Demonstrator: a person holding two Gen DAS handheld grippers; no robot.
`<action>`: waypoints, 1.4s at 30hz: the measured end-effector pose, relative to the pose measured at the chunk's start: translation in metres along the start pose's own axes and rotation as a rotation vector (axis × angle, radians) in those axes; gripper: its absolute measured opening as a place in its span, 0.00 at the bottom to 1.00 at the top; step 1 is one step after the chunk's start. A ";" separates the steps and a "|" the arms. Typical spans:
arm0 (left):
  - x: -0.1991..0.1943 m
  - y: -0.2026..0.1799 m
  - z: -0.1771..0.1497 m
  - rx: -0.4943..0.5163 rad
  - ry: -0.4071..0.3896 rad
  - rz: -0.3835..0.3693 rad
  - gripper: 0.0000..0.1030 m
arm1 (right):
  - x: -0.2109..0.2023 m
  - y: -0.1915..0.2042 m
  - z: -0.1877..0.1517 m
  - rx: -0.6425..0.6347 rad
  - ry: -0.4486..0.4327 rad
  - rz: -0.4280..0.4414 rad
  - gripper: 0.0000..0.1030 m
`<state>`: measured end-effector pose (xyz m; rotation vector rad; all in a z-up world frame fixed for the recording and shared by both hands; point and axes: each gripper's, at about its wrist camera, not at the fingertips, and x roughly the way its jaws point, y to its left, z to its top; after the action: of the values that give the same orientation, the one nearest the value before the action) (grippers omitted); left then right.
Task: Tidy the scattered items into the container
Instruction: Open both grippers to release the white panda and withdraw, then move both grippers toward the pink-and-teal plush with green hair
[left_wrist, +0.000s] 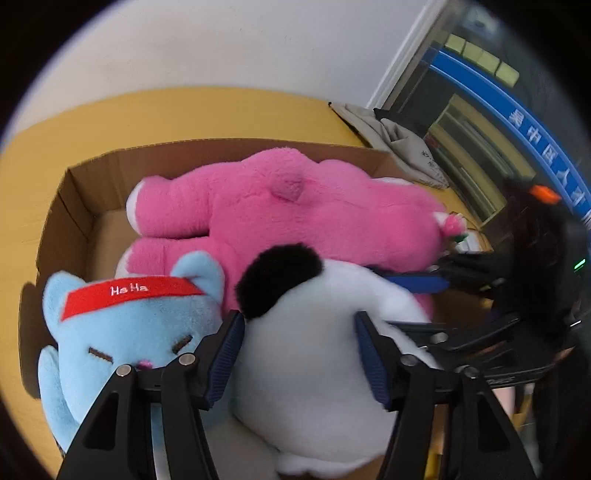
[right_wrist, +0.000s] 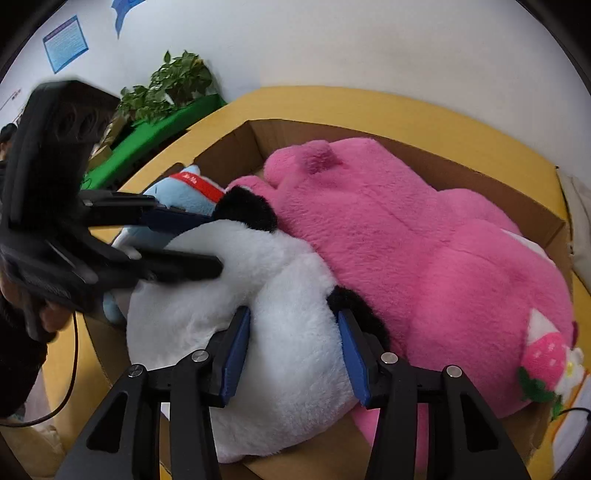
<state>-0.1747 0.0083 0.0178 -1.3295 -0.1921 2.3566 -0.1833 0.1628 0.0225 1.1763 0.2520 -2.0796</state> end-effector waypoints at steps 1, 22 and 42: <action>-0.001 0.000 0.001 -0.006 0.006 -0.002 0.60 | -0.002 0.001 -0.001 -0.003 -0.007 -0.013 0.51; -0.152 -0.067 -0.093 0.022 -0.287 0.146 0.78 | -0.155 0.086 -0.090 0.215 -0.359 -0.328 1.00; -0.183 -0.108 -0.135 0.024 -0.339 0.132 0.78 | -0.173 0.149 -0.117 0.206 -0.353 -0.494 1.00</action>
<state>0.0533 0.0156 0.1236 -0.9488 -0.1795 2.6765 0.0504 0.1985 0.1219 0.8951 0.1736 -2.7595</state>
